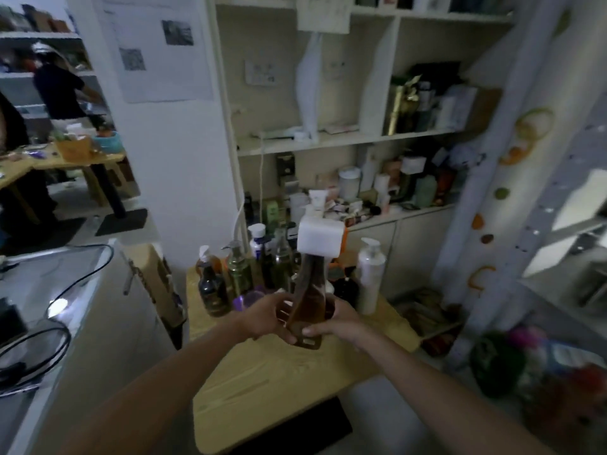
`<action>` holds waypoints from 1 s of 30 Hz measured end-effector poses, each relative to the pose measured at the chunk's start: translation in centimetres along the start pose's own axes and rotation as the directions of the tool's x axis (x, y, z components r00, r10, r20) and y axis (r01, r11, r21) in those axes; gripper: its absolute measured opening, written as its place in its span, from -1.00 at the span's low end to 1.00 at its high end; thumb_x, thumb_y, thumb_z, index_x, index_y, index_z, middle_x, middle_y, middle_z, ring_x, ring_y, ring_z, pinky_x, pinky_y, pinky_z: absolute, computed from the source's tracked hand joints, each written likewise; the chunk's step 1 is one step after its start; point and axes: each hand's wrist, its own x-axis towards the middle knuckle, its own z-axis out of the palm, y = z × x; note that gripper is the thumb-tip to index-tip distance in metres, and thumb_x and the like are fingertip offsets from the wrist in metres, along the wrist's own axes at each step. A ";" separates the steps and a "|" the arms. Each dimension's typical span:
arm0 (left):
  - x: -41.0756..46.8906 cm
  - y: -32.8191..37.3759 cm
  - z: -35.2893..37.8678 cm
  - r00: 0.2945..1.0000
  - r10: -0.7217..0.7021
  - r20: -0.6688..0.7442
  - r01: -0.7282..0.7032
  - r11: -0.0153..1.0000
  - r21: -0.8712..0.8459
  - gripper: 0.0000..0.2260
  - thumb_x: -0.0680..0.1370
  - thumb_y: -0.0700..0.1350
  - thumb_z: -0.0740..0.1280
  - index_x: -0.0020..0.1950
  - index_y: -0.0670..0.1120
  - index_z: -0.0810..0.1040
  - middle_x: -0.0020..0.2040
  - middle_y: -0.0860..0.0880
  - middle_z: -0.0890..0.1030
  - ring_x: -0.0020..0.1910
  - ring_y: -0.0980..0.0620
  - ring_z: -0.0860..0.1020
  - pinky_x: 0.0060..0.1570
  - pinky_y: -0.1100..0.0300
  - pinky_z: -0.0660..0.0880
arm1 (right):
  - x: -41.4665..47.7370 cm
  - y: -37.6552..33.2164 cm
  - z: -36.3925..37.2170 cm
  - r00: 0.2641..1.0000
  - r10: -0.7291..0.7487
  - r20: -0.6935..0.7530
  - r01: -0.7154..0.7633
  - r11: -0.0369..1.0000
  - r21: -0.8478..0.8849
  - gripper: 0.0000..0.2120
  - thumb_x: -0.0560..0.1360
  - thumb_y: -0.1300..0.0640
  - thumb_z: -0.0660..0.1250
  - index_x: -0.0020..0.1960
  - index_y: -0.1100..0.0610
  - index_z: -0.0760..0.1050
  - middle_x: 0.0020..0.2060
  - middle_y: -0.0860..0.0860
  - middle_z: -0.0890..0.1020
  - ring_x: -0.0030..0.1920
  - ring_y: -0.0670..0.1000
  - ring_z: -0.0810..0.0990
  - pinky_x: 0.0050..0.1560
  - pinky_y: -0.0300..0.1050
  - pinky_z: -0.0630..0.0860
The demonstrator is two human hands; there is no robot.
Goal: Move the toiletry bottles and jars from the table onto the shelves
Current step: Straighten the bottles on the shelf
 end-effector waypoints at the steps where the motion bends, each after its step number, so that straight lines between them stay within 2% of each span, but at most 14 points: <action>1: 0.9 1.3 1.1 0.999 0.029 0.017 -0.029 1.000 0.004 -0.40 0.26 -0.45 0.51 0.22 -0.12 0.43 -0.01 -0.07 0.61 -0.10 0.19 0.61 -0.22 0.37 0.53 | -1.1 0.3 -1.6 0.998 0.003 -0.055 -0.003 1.000 -0.005 -0.27 0.18 0.12 0.62 0.28 0.08 0.40 0.10 -0.07 0.55 0.17 -0.04 0.51 0.13 -0.19 0.47; 4: 3.5 5.8 5.2 0.988 0.136 0.079 -0.139 0.990 0.035 -0.39 0.25 -0.39 0.54 0.22 -0.06 0.46 0.06 -0.03 0.62 0.07 0.07 0.59 0.04 0.25 0.55 | -4.7 1.9 -6.8 0.985 0.002 -0.172 0.004 0.999 0.034 -0.27 0.21 0.17 0.61 0.29 0.11 0.37 0.09 -0.05 0.52 0.19 -0.02 0.51 0.03 -0.28 0.46; 7: 6.3 10.4 11.0 0.964 0.204 0.172 -0.209 0.978 0.008 -0.40 0.24 -0.47 0.51 0.24 -0.17 0.47 0.02 -0.06 0.61 0.01 0.10 0.61 -0.10 0.31 0.56 | -9.5 4.5 -12.6 0.957 0.032 -0.287 -0.003 0.995 0.098 -0.39 0.24 0.26 0.58 0.18 0.07 0.39 0.03 -0.06 0.53 0.09 -0.07 0.51 -0.04 -0.37 0.46; 9: 7.6 14.0 16.1 0.937 0.235 0.258 -0.244 0.970 0.002 -0.43 0.26 -0.47 0.49 0.22 -0.15 0.49 0.00 -0.05 0.62 -0.03 0.13 0.62 -0.16 0.33 0.55 | -13.0 7.1 -16.6 0.923 0.057 -0.380 -0.011 0.992 0.122 -0.40 0.21 0.25 0.60 0.15 0.06 0.39 0.03 -0.05 0.56 0.09 -0.05 0.54 0.03 -0.30 0.51; 11: 8.3 17.4 21.7 0.909 0.268 0.319 -0.273 0.961 -0.029 -0.48 0.29 -0.48 0.45 0.17 -0.11 0.48 -0.06 0.02 0.61 -0.16 0.30 0.61 -0.24 0.39 0.52 | -17.1 10.2 -20.2 0.878 0.098 -0.468 -0.024 0.987 0.162 -0.36 0.19 0.25 0.61 0.19 0.13 0.42 0.04 -0.03 0.59 0.11 0.00 0.57 0.06 -0.23 0.56; 13: 8.9 20.6 27.4 0.875 0.317 0.367 -0.323 0.945 -0.046 -0.49 0.31 -0.48 0.45 0.12 -0.03 0.50 -0.09 0.05 0.57 -0.18 0.27 0.60 -0.26 0.39 0.52 | -21.9 12.9 -23.3 0.827 0.122 -0.549 -0.018 0.982 0.190 -0.36 0.24 0.28 0.58 0.24 0.18 0.41 0.05 -0.03 0.59 0.11 -0.02 0.57 -0.06 -0.40 0.53; 15: 9.4 23.1 33.1 0.834 0.357 0.421 -0.366 0.929 -0.062 -0.53 0.34 -0.43 0.45 0.12 -0.01 0.56 -0.04 0.00 0.55 -0.11 0.21 0.59 -0.17 0.38 0.53 | -26.5 15.4 -25.7 0.770 0.127 -0.626 -0.017 0.984 0.179 -0.34 0.28 0.25 0.56 0.31 0.16 0.38 0.13 -0.01 0.56 0.15 -0.04 0.54 -0.05 -0.46 0.48; 17: 9.4 25.6 38.5 0.782 0.397 0.480 -0.416 0.906 -0.071 -0.57 0.36 -0.47 0.42 0.17 -0.17 0.52 0.00 0.00 0.54 -0.07 0.24 0.60 -0.09 0.41 0.51 | -30.7 18.1 -27.7 0.684 0.159 -0.712 -0.028 0.981 0.192 -0.32 0.30 0.21 0.55 0.35 0.10 0.34 0.14 -0.03 0.55 0.16 -0.06 0.53 0.00 -0.42 0.45; 20: 8.9 28.5 45.8 0.740 0.400 0.541 -0.426 0.901 -0.083 -0.55 0.32 -0.43 0.47 0.08 -0.03 0.55 -0.06 0.04 0.62 -0.06 0.11 0.61 -0.09 0.25 0.57 | -36.1 21.6 -29.7 0.503 0.187 -0.844 -0.114 0.982 0.150 -0.42 0.35 0.12 0.52 0.31 0.09 0.39 0.03 -0.09 0.53 0.09 -0.09 0.52 -0.11 -0.52 0.37; 22: 8.5 30.0 49.9 0.714 0.393 0.579 -0.419 0.903 -0.095 -0.55 0.34 -0.45 0.44 0.14 -0.10 0.54 -0.06 -0.02 0.61 -0.06 0.01 0.60 -0.15 0.18 0.60 | -38.9 23.7 -30.7 0.431 0.221 -0.875 -0.187 0.970 0.153 -0.45 0.35 0.09 0.52 0.28 0.10 0.41 0.01 -0.10 0.53 0.09 -0.07 0.53 -0.11 -0.52 0.36; 25: 8.0 32.1 55.0 0.700 0.370 0.611 -0.417 0.906 -0.070 -0.64 0.45 -0.46 0.32 0.21 -0.21 0.50 -0.09 -0.02 0.57 -0.12 0.03 0.57 -0.19 0.29 0.57 | -41.4 25.7 -32.4 0.431 0.326 -0.842 -0.302 0.931 0.206 -0.48 0.40 0.11 0.47 0.30 0.12 0.39 0.15 -0.02 0.55 0.18 -0.03 0.52 0.13 -0.27 0.40; 27: 7.9 33.4 57.2 0.690 0.351 0.633 -0.430 0.902 -0.032 -0.69 0.49 -0.39 0.32 0.22 -0.22 0.48 -0.06 -0.04 0.55 -0.11 0.04 0.54 -0.16 0.32 0.51 | -42.7 26.2 -33.5 0.392 0.341 -0.854 -0.406 0.897 0.171 -0.53 0.47 0.10 0.40 0.33 0.17 0.37 0.22 0.04 0.52 0.24 0.01 0.47 0.12 -0.33 0.29; 28: 8.2 33.8 58.1 0.686 0.353 0.636 -0.436 0.900 -0.029 -0.69 0.50 -0.37 0.32 0.24 -0.23 0.47 -0.03 -0.06 0.54 -0.11 0.05 0.53 -0.17 0.34 0.50 | -43.2 26.7 -34.1 0.367 0.309 -0.877 -0.388 0.908 0.158 -0.48 0.44 0.09 0.43 0.34 0.16 0.36 0.20 0.02 0.50 0.24 0.00 0.46 0.07 -0.38 0.25; 30: 9.0 34.6 59.7 0.682 0.372 0.629 -0.461 0.887 -0.025 -0.70 0.52 -0.34 0.32 0.25 -0.23 0.46 0.00 -0.08 0.54 -0.15 0.08 0.53 -0.25 0.43 0.51 | -43.9 27.3 -35.3 0.332 0.275 -0.902 -0.337 0.928 0.159 -0.34 0.34 0.10 0.52 0.36 0.15 0.33 0.18 0.02 0.52 0.23 0.02 0.48 0.07 -0.35 0.27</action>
